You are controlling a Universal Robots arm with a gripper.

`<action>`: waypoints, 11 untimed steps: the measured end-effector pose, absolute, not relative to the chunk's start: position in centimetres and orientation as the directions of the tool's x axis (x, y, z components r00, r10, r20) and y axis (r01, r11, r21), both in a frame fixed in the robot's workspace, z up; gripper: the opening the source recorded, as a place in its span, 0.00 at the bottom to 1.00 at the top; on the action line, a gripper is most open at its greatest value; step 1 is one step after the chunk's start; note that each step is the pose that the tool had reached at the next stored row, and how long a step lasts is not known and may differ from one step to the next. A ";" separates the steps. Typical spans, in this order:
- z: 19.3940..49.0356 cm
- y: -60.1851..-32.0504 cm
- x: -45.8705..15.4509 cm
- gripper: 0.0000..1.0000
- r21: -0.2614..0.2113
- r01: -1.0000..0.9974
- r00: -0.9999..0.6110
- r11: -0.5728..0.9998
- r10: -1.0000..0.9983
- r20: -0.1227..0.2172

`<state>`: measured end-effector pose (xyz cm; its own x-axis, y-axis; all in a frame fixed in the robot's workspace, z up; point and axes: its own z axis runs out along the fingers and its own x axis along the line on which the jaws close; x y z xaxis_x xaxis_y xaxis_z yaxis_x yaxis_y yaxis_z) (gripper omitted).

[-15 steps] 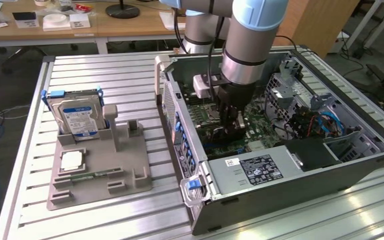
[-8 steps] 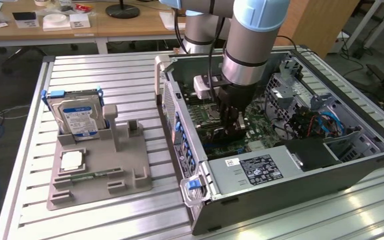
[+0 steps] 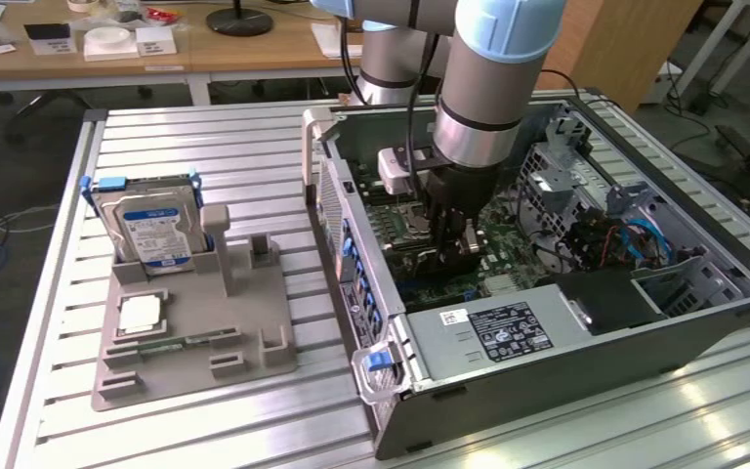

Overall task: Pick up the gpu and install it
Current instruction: 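Insert the gpu into the slot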

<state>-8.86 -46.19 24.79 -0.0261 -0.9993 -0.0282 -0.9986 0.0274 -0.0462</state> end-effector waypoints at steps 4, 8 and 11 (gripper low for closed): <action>24.8 -46.2 -8.9 0.28 -0.046 -0.999 -0.026 0.027 -0.999 -0.028; 24.8 -46.2 -8.9 0.27 -0.046 -0.999 -0.026 0.027 -0.999 -0.028; 24.8 -46.2 -8.9 0.27 -0.046 -0.999 -0.026 0.027 -0.999 -0.028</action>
<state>-8.86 -46.19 24.79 -0.0260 -0.9993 -0.0281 -0.9986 0.0273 -0.0461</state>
